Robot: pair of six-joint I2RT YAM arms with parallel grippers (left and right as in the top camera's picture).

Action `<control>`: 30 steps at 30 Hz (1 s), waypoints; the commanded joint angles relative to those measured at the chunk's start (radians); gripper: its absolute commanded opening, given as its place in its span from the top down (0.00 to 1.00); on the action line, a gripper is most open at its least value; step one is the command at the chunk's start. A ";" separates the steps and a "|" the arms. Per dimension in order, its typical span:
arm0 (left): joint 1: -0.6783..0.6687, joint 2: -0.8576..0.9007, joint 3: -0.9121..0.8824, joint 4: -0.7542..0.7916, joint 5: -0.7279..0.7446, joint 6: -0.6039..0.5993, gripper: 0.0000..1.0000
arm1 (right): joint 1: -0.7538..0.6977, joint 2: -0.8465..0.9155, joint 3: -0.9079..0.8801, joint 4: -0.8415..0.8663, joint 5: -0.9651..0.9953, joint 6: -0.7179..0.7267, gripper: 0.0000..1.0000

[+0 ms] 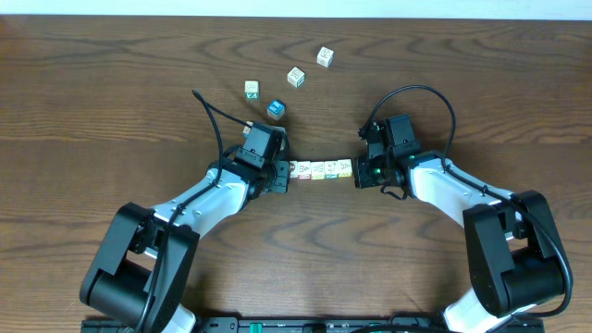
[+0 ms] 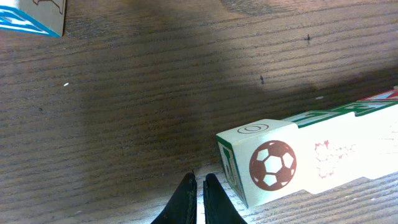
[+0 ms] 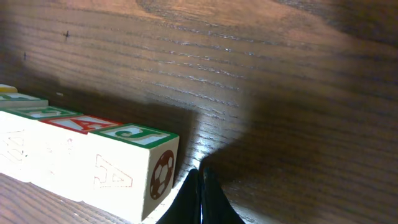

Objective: Lift 5 blocks
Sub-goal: 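Press both grippers inward against the row's two ends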

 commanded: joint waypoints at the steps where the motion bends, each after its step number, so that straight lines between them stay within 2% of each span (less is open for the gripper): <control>1: 0.000 0.006 0.019 0.003 0.002 0.016 0.93 | -0.007 0.014 0.027 0.002 -0.014 0.045 0.99; 11: 0.000 0.006 0.019 0.003 0.002 0.016 0.93 | -0.007 0.014 0.027 0.003 -0.015 0.120 0.99; 30: 0.000 0.006 0.019 0.003 0.002 0.016 0.93 | -0.017 0.014 0.027 0.033 -0.105 0.135 0.99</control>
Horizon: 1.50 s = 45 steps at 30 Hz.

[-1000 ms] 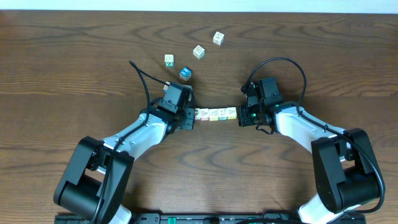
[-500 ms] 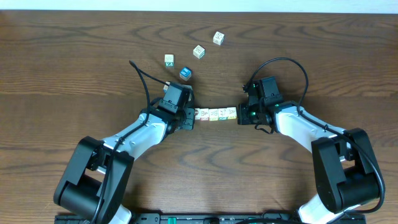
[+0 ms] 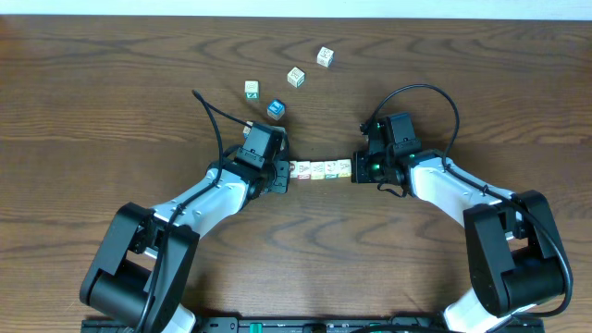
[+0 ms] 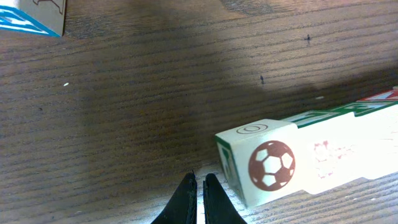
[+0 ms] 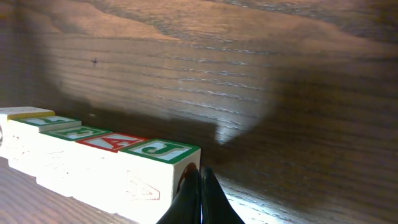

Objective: Lift 5 blocks

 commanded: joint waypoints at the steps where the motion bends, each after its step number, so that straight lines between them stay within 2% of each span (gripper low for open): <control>1: 0.000 0.006 0.019 0.003 0.002 0.016 0.93 | -0.016 0.014 0.019 0.006 -0.043 0.018 0.99; 21: 0.003 0.006 0.019 0.003 0.074 -0.015 0.93 | -0.016 0.014 0.019 0.010 -0.061 0.032 0.99; 28: 0.081 0.006 0.019 0.000 0.074 -0.082 0.93 | -0.016 0.014 0.019 0.009 -0.061 0.032 0.99; 35: 0.152 0.006 0.019 -0.008 0.079 -0.093 0.93 | -0.016 0.014 0.019 0.009 -0.061 0.032 0.99; 45: 0.232 0.006 0.019 0.003 0.304 -0.123 0.93 | -0.016 0.014 0.019 0.009 -0.061 0.032 0.99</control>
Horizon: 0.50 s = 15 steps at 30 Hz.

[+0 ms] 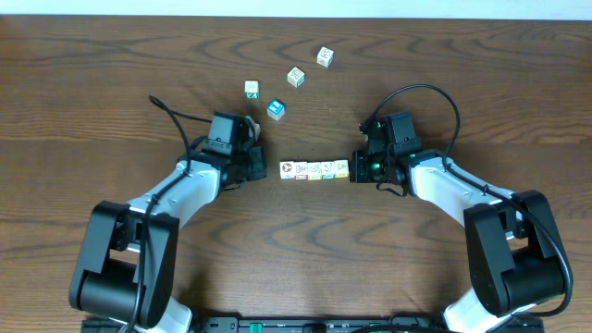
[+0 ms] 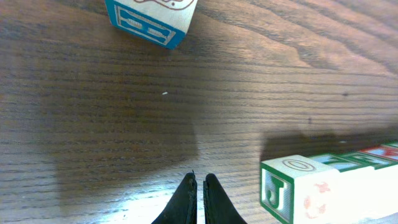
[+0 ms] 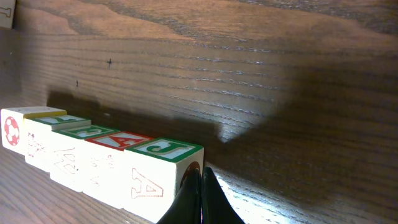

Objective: Lift 5 blocks

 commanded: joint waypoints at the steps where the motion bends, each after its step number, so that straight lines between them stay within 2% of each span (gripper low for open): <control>1: 0.045 0.006 0.019 0.004 0.146 -0.016 0.93 | -0.014 0.012 0.018 0.003 -0.019 0.011 0.99; 12: 0.104 0.075 0.019 0.010 0.272 -0.008 0.93 | -0.014 0.012 0.018 0.003 -0.019 0.011 0.99; 15: 0.104 0.121 0.019 0.046 0.354 -0.008 0.93 | -0.014 0.012 0.018 0.002 -0.020 0.011 0.99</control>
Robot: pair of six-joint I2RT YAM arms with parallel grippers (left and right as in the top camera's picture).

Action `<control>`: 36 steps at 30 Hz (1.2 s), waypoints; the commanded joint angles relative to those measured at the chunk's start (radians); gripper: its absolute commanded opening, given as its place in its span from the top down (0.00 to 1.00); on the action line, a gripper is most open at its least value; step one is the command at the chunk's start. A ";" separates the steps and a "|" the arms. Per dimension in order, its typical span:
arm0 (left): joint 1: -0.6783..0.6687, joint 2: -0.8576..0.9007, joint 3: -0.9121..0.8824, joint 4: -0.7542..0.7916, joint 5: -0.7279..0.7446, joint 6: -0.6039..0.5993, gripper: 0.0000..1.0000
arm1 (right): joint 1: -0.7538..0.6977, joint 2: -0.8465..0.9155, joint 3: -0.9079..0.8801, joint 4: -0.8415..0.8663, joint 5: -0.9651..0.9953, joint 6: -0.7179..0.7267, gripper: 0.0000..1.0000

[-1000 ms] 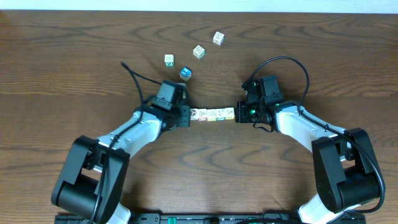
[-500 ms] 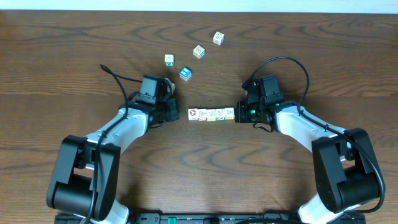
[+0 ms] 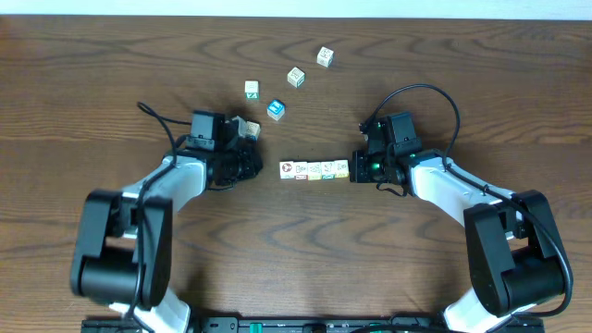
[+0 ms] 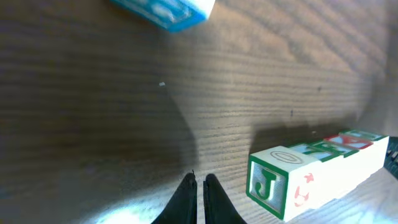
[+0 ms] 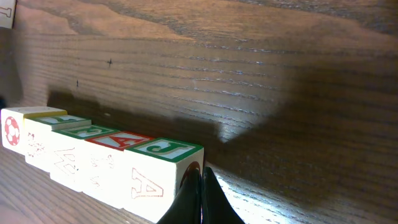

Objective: Lift 5 blocks

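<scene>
A row of several white letter blocks (image 3: 314, 170) lies on the wooden table (image 3: 111, 65). My right gripper (image 3: 354, 170) is shut, its tips (image 5: 198, 184) touching the right end block with the red A (image 5: 152, 177). My left gripper (image 3: 254, 168) is also shut and empty. It sits a short way left of the row's left end. In the left wrist view its tips (image 4: 199, 186) rest low over bare wood, apart from the end block with the green J (image 4: 268, 185).
Loose blocks lie behind the row: a blue one (image 3: 276, 109) (top edge of the left wrist view (image 4: 165, 11)), a green-marked one (image 3: 252, 89) and two pale ones (image 3: 295, 77) (image 3: 324, 56). Both arms' cables loop above the table.
My left arm has drawn a little further left and turned, so the gap to the row's left end is wider. The right gripper and the row have not moved.
First both shut grippers flanked the row, the left at the football end, the right just off the other end. Then the right tips touched the right end block. Later the left gripper stood back from the row, and now stands further off.
</scene>
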 commanded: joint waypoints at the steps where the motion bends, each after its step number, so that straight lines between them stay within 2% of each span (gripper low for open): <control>1: 0.002 0.064 0.019 0.040 0.142 -0.005 0.93 | -0.014 0.012 0.018 0.003 -0.023 0.011 0.99; 10: 0.002 0.081 0.019 0.081 0.162 -0.001 0.93 | -0.014 0.012 0.018 0.001 -0.023 0.011 0.99; 36: 0.000 0.081 0.019 0.077 0.188 0.000 0.93 | -0.014 0.012 0.018 0.003 -0.023 0.011 0.99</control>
